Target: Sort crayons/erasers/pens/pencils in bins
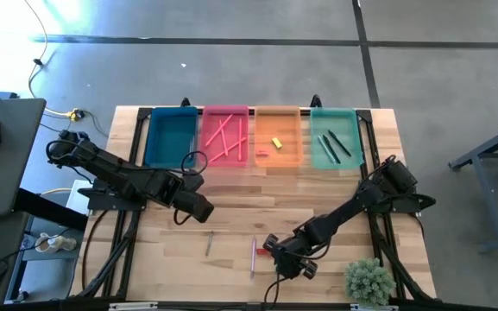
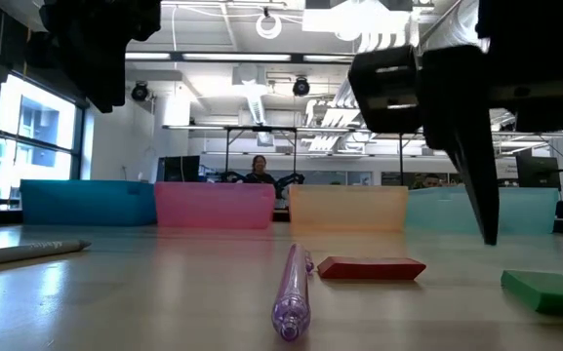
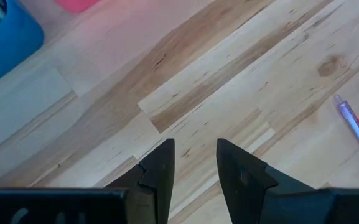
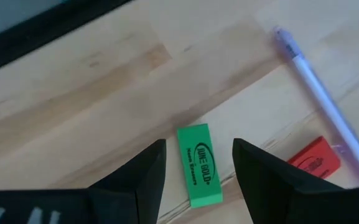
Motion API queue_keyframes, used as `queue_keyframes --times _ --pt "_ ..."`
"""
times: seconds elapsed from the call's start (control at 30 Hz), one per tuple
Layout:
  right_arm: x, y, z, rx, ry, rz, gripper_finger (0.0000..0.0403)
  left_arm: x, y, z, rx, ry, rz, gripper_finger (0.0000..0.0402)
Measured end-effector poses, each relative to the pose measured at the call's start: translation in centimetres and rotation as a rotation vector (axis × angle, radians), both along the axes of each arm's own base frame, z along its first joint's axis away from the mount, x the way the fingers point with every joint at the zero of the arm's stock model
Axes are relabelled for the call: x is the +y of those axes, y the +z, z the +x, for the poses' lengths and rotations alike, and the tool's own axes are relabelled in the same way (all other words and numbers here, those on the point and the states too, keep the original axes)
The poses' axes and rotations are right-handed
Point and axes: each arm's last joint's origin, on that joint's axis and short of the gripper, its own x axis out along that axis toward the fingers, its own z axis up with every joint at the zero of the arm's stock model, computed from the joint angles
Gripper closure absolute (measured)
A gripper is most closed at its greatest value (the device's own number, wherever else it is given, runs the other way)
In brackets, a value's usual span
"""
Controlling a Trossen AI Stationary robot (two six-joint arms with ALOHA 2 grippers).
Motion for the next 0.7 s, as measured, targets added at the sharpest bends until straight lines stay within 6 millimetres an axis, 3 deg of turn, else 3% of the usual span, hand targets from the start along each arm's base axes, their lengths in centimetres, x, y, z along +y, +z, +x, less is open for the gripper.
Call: queue_keyframes --times 0.37,0.7 --pt "-0.7 -1.8 0.4 0.055 -0.028 -0.041 0.0229 0.0 0.0 0.0 0.003 -0.007 0.002 0.0295" --pt "-0.7 -1.9 0.2 0.069 -0.040 -0.063 0.0288 0.0 0.0 0.0 0.004 -0.008 0.000 0.0296"
